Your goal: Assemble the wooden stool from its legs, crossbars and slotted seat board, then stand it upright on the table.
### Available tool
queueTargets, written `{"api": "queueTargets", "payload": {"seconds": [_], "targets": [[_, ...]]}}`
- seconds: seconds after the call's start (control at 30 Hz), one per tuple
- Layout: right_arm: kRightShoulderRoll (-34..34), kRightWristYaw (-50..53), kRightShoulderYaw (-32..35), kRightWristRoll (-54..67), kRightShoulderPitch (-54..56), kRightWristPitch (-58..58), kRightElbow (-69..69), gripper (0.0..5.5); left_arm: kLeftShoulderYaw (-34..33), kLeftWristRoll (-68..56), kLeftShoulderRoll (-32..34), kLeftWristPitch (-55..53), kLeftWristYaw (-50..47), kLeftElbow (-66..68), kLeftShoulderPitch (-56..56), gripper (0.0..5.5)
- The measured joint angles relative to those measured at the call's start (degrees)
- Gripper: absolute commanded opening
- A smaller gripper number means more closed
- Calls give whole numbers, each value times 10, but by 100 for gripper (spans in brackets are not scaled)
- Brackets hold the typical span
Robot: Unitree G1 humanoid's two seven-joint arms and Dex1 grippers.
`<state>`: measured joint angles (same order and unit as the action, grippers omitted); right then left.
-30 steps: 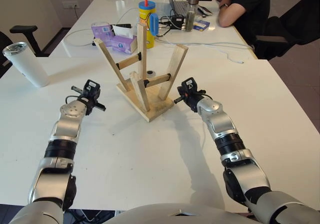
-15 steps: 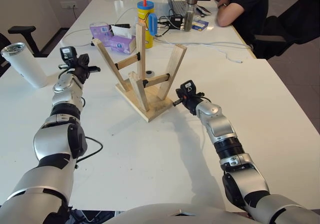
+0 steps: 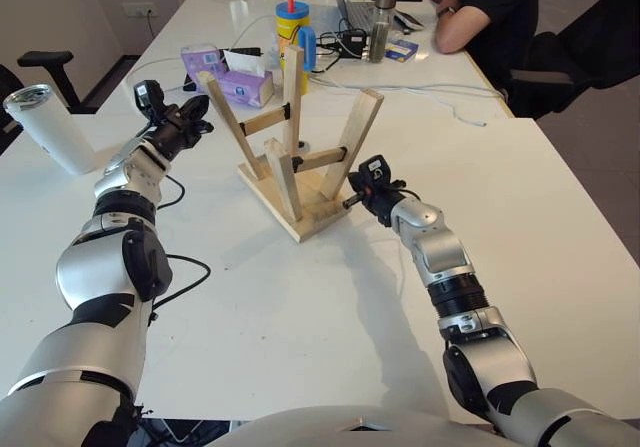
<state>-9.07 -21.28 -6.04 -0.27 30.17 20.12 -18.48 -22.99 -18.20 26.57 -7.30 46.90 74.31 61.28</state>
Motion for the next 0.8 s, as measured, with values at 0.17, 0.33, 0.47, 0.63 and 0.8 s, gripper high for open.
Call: {"api": "queueTargets", "payload": {"seconds": [0.17,0.33,0.47,0.63,0.8], "targets": [[-33,-25,13,11,-4,2,19,0,38,8,-1,-53,143,-12,3,2],[-90,-124,6,39,-35,16,72,0,60,9,-10,-74,208,-37,8,2],[-130,-234,-17,91,-47,56,147,0,73,10,-10,-76,228,-57,0,2],[-64,-169,-27,91,-7,88,129,0,67,-8,-10,-96,251,-99,-26,2],[-22,-78,-42,39,44,115,9,0,4,-119,-5,-172,251,-258,-29,2]]}}
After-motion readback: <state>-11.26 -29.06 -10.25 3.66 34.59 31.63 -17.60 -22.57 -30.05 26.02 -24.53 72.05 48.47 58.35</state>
